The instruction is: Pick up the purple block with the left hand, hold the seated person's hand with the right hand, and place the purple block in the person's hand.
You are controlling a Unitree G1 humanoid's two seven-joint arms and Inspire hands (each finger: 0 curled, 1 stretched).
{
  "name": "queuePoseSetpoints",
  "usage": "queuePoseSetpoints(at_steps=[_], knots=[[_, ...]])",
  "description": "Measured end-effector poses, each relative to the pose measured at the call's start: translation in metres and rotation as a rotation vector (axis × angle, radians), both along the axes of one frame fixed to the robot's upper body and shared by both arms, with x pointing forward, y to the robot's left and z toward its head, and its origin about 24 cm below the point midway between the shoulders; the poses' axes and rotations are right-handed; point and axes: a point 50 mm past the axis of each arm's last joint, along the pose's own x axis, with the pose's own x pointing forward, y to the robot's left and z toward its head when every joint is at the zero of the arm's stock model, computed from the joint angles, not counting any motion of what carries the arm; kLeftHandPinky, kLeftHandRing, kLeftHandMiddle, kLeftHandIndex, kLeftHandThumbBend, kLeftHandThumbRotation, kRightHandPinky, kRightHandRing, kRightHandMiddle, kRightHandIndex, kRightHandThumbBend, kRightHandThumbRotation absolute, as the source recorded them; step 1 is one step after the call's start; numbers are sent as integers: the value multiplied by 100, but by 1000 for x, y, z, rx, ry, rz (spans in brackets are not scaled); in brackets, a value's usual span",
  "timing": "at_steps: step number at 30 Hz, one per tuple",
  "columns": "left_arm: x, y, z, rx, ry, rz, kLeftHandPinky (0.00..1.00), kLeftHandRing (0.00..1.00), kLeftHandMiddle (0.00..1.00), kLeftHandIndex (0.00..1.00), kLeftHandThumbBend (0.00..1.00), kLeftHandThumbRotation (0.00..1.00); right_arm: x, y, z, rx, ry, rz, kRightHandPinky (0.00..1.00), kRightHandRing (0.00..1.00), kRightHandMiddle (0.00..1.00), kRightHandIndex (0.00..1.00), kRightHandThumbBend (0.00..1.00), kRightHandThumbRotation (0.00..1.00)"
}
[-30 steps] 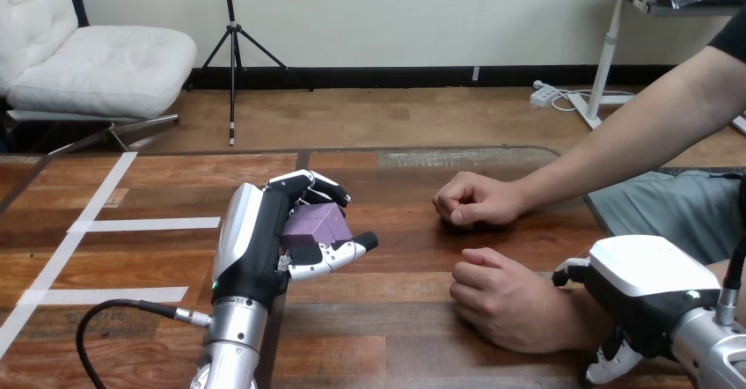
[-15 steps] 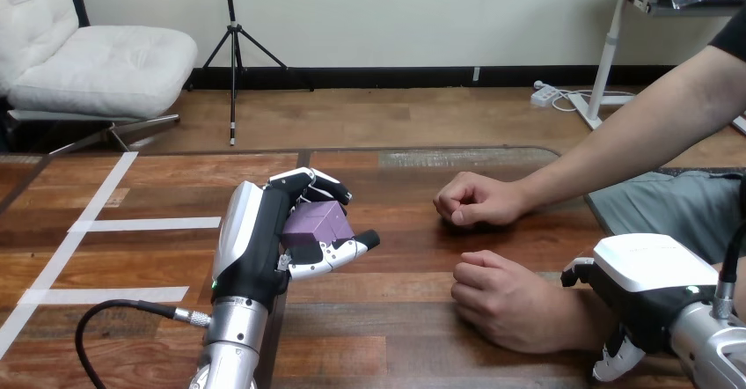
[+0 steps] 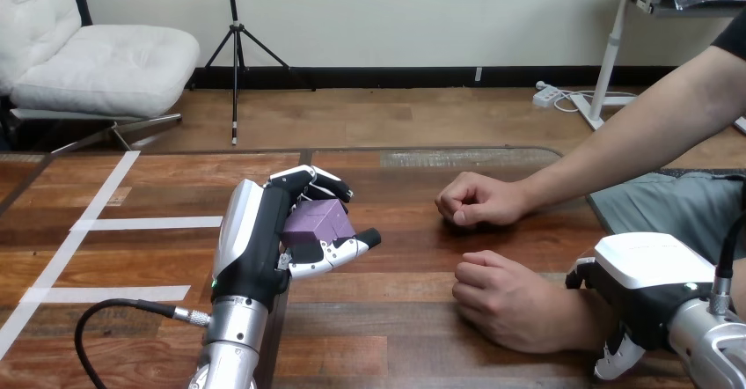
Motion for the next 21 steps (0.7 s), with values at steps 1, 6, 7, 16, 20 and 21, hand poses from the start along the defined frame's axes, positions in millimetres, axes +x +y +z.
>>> queuePoseSetpoints(at_steps=[1, 6, 7, 16, 20, 21], knots=[[0, 0, 0, 0, -1, 0, 36, 42, 49, 50, 71, 0, 0, 0, 0, -5, 0, -2, 77, 79, 80, 78, 77, 8], [0, 0, 1, -1, -3, -2, 36, 42, 49, 50, 71, 0, 1, 2, -1, -17, 5, -7, 77, 79, 80, 78, 76, 8], [0, 0, 1, -1, -4, -2, 36, 42, 49, 50, 71, 0, 1, 2, -1, -20, 7, -10, 77, 79, 80, 78, 76, 8], [0, 0, 1, 1, -6, -3, 36, 43, 49, 50, 71, 0, 1, 2, -1, -55, 14, -32, 75, 78, 80, 78, 76, 10], [0, 0, 1, 2, -6, -2, 36, 43, 49, 50, 71, 0, 1, 2, -1, -68, 17, -40, 74, 77, 79, 77, 76, 11], [0, 0, 1, 2, -6, -2, 36, 43, 49, 50, 71, 0, 1, 2, -2, -70, 17, -42, 73, 76, 79, 77, 76, 11]])
